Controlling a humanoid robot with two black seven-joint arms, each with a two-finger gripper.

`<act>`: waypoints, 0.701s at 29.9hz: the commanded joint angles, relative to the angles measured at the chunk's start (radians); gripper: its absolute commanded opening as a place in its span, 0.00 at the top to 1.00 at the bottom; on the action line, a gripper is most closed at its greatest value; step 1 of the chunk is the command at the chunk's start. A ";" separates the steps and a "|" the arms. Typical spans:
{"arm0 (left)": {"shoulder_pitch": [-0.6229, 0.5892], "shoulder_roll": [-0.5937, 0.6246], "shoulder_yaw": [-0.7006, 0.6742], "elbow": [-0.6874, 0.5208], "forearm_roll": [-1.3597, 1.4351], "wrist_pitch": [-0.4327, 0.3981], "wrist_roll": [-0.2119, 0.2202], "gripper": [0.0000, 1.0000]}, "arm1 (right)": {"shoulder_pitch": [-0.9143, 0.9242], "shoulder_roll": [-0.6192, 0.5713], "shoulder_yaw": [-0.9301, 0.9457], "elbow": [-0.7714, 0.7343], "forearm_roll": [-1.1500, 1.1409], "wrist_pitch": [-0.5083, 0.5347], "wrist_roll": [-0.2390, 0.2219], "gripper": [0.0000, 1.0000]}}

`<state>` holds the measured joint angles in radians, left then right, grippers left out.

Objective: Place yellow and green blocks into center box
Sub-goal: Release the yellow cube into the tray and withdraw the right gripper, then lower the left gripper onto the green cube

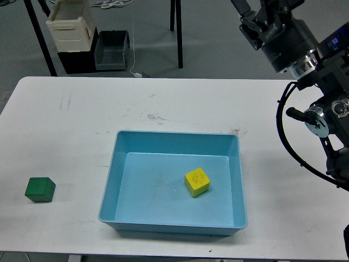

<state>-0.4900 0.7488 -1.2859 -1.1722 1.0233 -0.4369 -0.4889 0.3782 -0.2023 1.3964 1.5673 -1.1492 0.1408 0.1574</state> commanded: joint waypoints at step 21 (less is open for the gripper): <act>-0.422 0.227 0.956 -0.191 0.908 -0.052 0.000 0.04 | -0.582 -0.012 0.357 0.100 0.233 0.005 0.008 0.00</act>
<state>-0.8452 0.9647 -0.4732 -1.3607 1.8844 -0.4889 -0.4887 -0.1467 -0.2151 1.7254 1.6610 -0.9599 0.1453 0.1644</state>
